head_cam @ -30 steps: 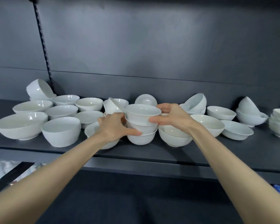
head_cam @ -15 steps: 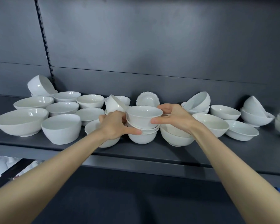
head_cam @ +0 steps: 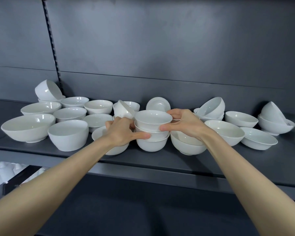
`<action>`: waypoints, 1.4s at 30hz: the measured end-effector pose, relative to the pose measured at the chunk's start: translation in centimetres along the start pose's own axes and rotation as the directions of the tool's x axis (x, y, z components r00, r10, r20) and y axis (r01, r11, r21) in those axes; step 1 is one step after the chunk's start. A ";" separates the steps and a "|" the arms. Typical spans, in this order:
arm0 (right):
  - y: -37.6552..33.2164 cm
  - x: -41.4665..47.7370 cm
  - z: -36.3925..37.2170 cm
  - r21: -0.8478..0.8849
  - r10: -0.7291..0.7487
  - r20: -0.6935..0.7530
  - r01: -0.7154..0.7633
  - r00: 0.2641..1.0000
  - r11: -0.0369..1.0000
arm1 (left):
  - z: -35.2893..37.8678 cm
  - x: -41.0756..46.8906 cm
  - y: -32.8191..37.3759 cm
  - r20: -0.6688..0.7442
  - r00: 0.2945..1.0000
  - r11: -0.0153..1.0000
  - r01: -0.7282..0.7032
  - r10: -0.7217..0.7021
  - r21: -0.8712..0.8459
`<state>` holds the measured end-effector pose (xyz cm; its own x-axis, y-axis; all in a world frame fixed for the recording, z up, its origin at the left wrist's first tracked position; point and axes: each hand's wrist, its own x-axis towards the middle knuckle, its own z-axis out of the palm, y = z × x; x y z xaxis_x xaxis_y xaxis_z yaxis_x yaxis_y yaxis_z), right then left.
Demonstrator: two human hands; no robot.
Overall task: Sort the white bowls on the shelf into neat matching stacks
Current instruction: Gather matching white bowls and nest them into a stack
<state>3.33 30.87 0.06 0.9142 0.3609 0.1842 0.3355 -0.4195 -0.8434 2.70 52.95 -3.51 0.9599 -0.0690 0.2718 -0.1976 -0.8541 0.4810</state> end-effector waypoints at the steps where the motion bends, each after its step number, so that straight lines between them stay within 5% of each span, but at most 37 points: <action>1: 0.0 -0.1 0.0 0.002 0.000 0.003 0.000 1.000 1.000 | 0.0 0.0 0.0 0.006 1.000 1.000 -0.002 0.002 0.004; 12: -0.1 -0.2 -0.4 -0.131 0.024 0.008 -0.023 1.000 0.991 | -1.1 -0.5 0.9 0.077 0.997 0.999 0.032 -0.032 -0.002; 21: -1.8 -1.0 -0.6 -0.399 -0.056 -0.042 0.034 0.998 0.917 | -4.0 -2.6 0.4 -0.022 1.000 0.996 0.017 -0.015 0.085; 31: -4.5 -2.0 2.9 -0.447 -0.296 -0.067 0.237 0.953 0.862 | -5.6 -8.8 -2.9 -0.242 0.970 0.998 0.005 -0.021 -0.066; 42: -5.0 -4.1 9.5 -0.542 -0.340 -0.145 0.212 0.929 0.813 | -3.6 -11.1 -9.2 -0.181 0.983 0.960 -0.026 -0.026 -0.280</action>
<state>-4.27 39.39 -1.30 0.7686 0.3571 0.5308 0.5901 -0.7161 -0.3727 -6.82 63.40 -7.90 0.9130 0.0478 0.4052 -0.2701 -0.6736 0.6880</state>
